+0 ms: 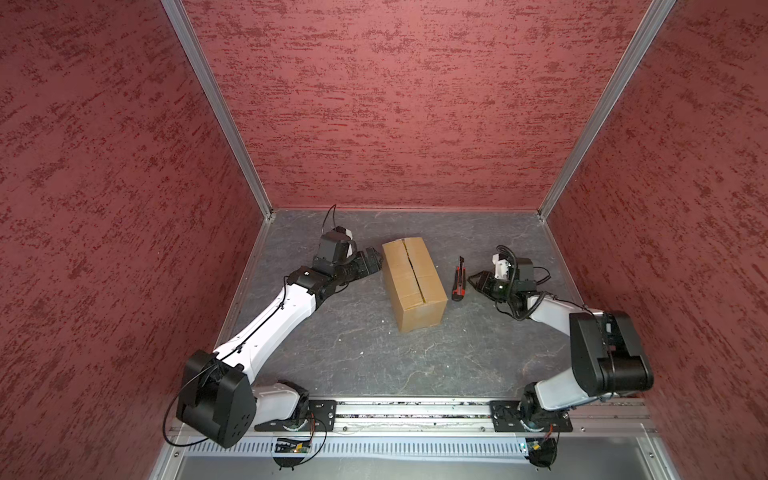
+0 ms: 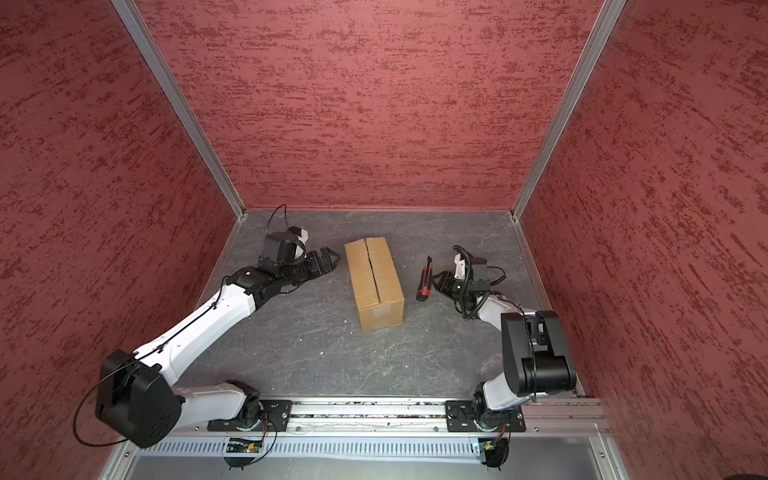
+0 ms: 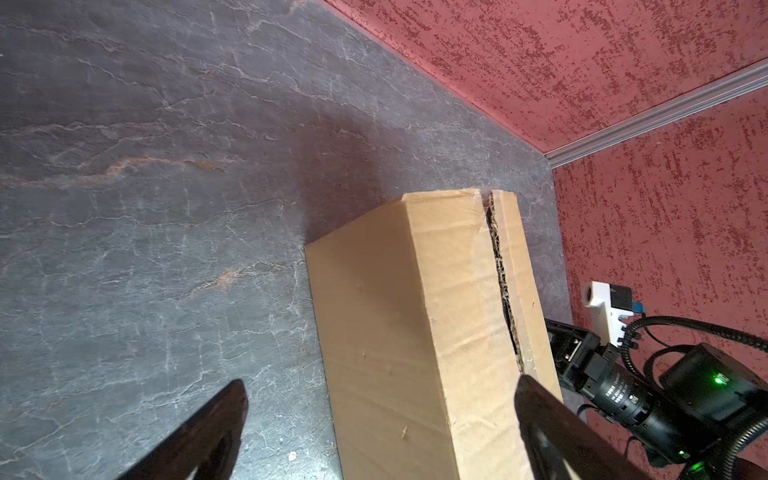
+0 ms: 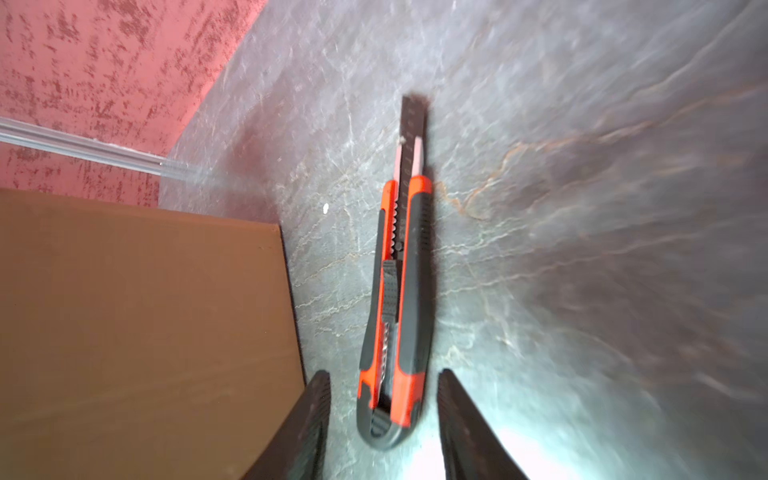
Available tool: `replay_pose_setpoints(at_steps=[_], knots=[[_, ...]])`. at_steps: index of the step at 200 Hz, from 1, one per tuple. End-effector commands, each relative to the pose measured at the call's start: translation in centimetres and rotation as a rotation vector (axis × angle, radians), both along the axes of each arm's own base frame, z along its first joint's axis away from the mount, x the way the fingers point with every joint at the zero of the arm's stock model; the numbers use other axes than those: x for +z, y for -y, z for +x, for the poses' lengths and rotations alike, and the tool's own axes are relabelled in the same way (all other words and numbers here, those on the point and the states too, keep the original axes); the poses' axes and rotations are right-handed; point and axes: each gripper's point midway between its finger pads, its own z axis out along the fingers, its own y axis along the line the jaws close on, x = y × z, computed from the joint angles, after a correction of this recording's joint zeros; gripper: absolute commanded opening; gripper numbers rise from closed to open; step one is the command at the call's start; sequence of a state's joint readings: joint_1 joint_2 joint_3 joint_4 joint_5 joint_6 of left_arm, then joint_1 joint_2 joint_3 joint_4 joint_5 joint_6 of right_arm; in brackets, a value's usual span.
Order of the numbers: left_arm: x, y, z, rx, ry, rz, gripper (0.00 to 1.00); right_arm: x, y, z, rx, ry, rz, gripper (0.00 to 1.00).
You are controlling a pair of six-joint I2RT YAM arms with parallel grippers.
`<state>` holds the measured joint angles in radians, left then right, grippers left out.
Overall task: Unpack the express box
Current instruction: 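Lower the knife onto the table beside the box and open the right gripper, then move both grippers to the slit seam on the box top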
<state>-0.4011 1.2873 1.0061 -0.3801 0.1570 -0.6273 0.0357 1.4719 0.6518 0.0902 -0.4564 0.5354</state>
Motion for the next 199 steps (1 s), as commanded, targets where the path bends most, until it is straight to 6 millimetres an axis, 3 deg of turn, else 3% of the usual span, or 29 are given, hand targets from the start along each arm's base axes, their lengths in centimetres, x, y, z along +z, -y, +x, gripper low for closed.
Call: replay_pose_setpoints(at_steps=[1, 64, 103, 199], knots=[[-0.2, 0.4, -0.1, -0.034, 0.012, -0.01, 1.0, 1.3, 1.6, -1.3, -0.036, -0.003, -0.117, 0.48], [-0.7, 3.4, -0.7, -0.137, 0.007, -0.032, 1.0, 7.1, 1.3, -3.5, -0.085, 0.041, -0.326, 0.56], [-1.4, 5.1, -0.9, -0.184, 0.006, -0.045, 1.0, 10.7, -1.1, -4.4, -0.075, 0.089, -0.358, 0.6], [-4.0, 7.3, -0.2, -0.217, -0.014, -0.049, 1.0, 16.4, -7.6, -5.4, 0.043, 0.137, -0.527, 0.65]])
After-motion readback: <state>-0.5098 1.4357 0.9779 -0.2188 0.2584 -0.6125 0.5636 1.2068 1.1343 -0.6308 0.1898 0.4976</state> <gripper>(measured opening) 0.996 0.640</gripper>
